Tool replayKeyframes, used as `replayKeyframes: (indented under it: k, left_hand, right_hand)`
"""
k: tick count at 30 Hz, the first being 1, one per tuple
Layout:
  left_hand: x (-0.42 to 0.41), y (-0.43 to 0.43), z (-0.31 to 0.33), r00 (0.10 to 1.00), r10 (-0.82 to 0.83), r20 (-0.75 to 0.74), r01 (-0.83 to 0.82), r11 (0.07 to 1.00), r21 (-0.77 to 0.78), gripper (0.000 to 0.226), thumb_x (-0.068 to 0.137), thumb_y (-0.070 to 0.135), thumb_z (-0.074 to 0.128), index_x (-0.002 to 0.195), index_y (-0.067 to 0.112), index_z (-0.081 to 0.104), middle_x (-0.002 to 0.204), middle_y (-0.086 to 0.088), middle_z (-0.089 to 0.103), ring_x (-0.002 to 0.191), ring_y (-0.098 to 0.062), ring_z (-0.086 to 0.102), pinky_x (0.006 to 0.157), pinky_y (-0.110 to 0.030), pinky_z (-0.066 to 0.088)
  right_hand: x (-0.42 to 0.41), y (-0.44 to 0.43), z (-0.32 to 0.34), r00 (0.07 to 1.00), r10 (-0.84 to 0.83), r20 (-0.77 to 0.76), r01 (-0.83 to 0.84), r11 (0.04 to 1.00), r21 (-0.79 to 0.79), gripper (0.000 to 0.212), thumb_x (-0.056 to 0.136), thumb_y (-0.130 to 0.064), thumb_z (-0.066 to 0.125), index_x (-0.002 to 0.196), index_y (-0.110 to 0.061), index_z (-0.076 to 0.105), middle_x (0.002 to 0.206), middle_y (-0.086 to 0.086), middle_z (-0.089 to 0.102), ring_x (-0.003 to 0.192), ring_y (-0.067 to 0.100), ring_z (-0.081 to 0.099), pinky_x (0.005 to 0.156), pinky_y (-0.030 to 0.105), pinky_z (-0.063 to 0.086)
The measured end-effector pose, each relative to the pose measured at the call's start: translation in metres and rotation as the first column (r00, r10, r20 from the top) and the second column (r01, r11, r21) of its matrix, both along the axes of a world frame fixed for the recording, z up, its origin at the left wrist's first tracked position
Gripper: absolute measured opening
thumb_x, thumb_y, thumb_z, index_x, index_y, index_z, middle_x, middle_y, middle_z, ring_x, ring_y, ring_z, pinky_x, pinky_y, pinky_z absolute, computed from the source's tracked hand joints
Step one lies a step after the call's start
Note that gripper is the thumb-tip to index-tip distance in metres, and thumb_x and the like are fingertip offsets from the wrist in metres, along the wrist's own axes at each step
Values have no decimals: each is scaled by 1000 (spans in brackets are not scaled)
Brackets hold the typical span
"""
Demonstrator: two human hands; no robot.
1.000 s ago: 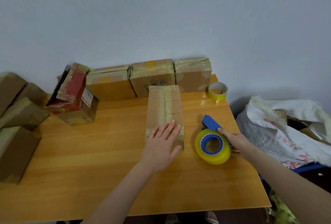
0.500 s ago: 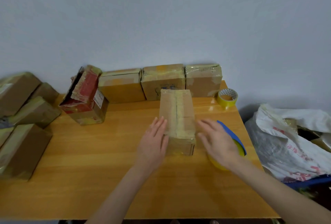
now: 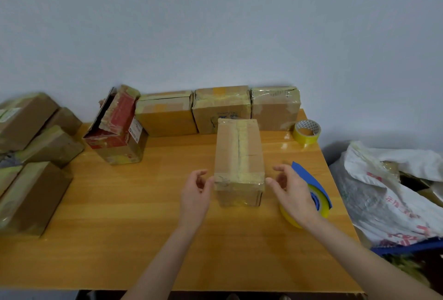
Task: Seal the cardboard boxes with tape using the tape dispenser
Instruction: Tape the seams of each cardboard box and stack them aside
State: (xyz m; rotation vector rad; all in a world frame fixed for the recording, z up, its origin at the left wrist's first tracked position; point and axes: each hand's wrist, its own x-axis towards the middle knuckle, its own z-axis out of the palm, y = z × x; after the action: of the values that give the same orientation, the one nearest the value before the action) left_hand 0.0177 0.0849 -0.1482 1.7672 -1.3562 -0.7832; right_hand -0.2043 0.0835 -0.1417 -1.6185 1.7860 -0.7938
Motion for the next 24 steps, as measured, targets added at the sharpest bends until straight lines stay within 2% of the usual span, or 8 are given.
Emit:
replayKeyframes:
  k: [3, 7, 11, 13, 16, 19, 22, 24]
  left_hand:
    - [4, -8, -4, 998, -22, -54, 28, 993, 110, 20, 92, 28, 63, 109, 19, 59, 81, -3, 59, 72, -16, 56, 60, -19, 46]
    - [4, -14, -7, 990, -39, -138, 61, 986, 155, 9, 86, 20, 70, 93, 20, 64, 79, -3, 68, 74, -18, 66, 72, -36, 58]
    - [4, -14, -7, 981, -37, -192, 65, 988, 139, 10, 82, 11, 74, 84, 17, 66, 74, -2, 70, 69, -16, 69, 69, -28, 59]
    - [5, -14, -7, 982, -54, -179, 76, 990, 122, 11, 82, 9, 74, 81, 17, 66, 73, 0, 70, 68, -13, 68, 64, -19, 55]
    - [6, -13, -10, 995, -100, -12, 101, 992, 82, 12, 81, 15, 75, 80, 21, 64, 71, 5, 68, 63, -4, 64, 58, -9, 47]
    - [3, -12, -12, 972, -140, 190, 136, 990, 34, 16, 80, 20, 76, 80, 19, 60, 68, 7, 60, 63, -4, 55, 58, -8, 43]
    - [-1, -13, -12, 925, -168, 342, 173, 985, 14, 31, 77, 28, 78, 83, 14, 52, 70, 8, 47, 63, -7, 44, 58, -13, 38]
    - [-4, -17, -12, 879, -213, 426, 215, 976, 46, 44, 74, 45, 76, 89, 15, 47, 84, 7, 44, 73, -10, 45, 59, -16, 34]
  right_hand:
    - [1, -2, -4, 997, 39, 68, -47, 991, 125, 46, 94, -34, 60, 133, -15, 46, 78, -4, 55, 70, 9, 55, 57, 17, 42]
    - [5, -6, -8, 990, 41, 135, -54, 994, 94, 56, 91, -28, 65, 141, -17, 43, 73, -3, 61, 70, 13, 63, 65, 26, 52]
    - [6, -8, -12, 985, 41, 168, -56, 995, 83, 66, 87, -14, 71, 144, -27, 42, 67, -2, 64, 65, 9, 64, 68, 17, 52]
    - [7, -9, -15, 985, 43, 165, -57, 995, 80, 64, 86, -12, 71, 143, -28, 46, 68, -3, 62, 66, 16, 64, 71, 21, 55]
    - [9, -10, -16, 997, 72, 34, -74, 996, 45, 57, 86, -17, 71, 138, -24, 51, 71, -10, 58, 67, 14, 60, 74, 21, 54]
    - [10, -11, -15, 974, 128, -184, -132, 991, -11, 50, 86, -27, 71, 134, -21, 57, 82, -9, 59, 76, 10, 58, 77, 25, 53]
    - [15, -15, -9, 909, 159, -386, -169, 986, 7, 48, 81, -51, 69, 119, -24, 58, 97, -5, 57, 83, 16, 58, 65, 30, 49]
    - [21, -21, -5, 861, 173, -479, -168, 984, 53, 57, 75, -66, 65, 112, -24, 49, 102, -4, 49, 79, 18, 55, 57, 28, 44]
